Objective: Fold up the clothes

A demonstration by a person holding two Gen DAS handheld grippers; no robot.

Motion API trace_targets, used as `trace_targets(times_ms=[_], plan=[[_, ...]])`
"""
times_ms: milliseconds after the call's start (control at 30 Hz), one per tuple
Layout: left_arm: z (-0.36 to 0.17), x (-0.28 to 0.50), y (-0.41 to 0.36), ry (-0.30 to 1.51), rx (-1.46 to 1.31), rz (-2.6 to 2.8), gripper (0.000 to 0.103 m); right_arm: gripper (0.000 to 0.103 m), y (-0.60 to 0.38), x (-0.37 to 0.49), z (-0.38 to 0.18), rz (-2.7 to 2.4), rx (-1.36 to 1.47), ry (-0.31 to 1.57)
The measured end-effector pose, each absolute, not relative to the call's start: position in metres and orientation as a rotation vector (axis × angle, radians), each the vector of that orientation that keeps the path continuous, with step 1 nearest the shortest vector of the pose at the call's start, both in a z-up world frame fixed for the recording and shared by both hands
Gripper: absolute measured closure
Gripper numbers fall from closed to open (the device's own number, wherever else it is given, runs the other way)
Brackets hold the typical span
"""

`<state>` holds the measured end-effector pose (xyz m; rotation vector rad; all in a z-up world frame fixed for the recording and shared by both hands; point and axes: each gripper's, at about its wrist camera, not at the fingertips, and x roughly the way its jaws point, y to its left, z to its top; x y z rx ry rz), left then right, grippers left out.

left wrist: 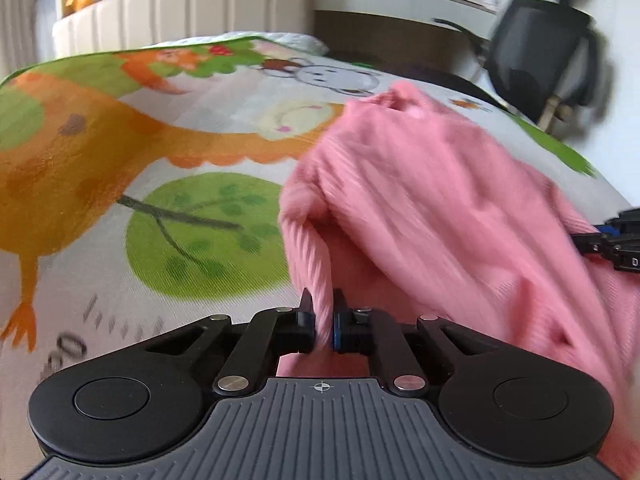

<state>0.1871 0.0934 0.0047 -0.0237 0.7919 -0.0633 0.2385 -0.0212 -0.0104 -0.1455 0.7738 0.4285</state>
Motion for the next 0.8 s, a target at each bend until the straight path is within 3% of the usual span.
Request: trace_targets(times_ms=[200, 333, 367, 400, 467, 533, 700, 733, 767, 800], plan=[[0.009, 0.086, 0.06, 0.888, 0.008, -0.281, 0.093, 0.093, -0.061, 0.134, 0.0, 0.445, -0.138, 0.84], [0.028, 0.048, 0.067, 0.903, -0.039, -0.311, 0.07, 0.092, -0.085, 0.085, 0.019, 0.393, -0.143, 0.809], [0.039, 0.043, 0.073, 0.885, -0.051, -0.291, 0.058, 0.085, -0.088, 0.075, 0.03, 0.393, -0.134, 0.777], [0.049, 0.039, 0.076, 0.858, -0.066, -0.264, 0.052, 0.078, -0.09, 0.065, 0.042, 0.419, -0.107, 0.746], [0.066, 0.039, 0.087, 0.819, -0.129, -0.246, 0.038, 0.034, -0.084, 0.047, 0.066, 0.52, -0.03, 0.684], [0.076, 0.046, 0.091, 0.797, -0.22, -0.252, 0.027, 0.024, -0.065, 0.037, 0.077, 0.655, 0.03, 0.656], [0.065, 0.075, 0.074, 0.872, -0.413, -0.345, 0.017, 0.024, 0.014, 0.039, 0.043, 0.824, -0.071, 0.795], [0.06, 0.081, 0.069, 0.895, -0.427, -0.351, 0.017, 0.034, 0.025, 0.04, 0.032, 0.809, -0.159, 0.82], [0.055, 0.086, 0.064, 0.92, -0.442, -0.359, 0.015, 0.063, 0.024, 0.043, 0.029, 0.793, -0.218, 0.827], [0.05, 0.093, 0.06, 0.946, -0.461, -0.376, 0.014, 0.077, 0.021, 0.045, 0.027, 0.777, -0.27, 0.832]])
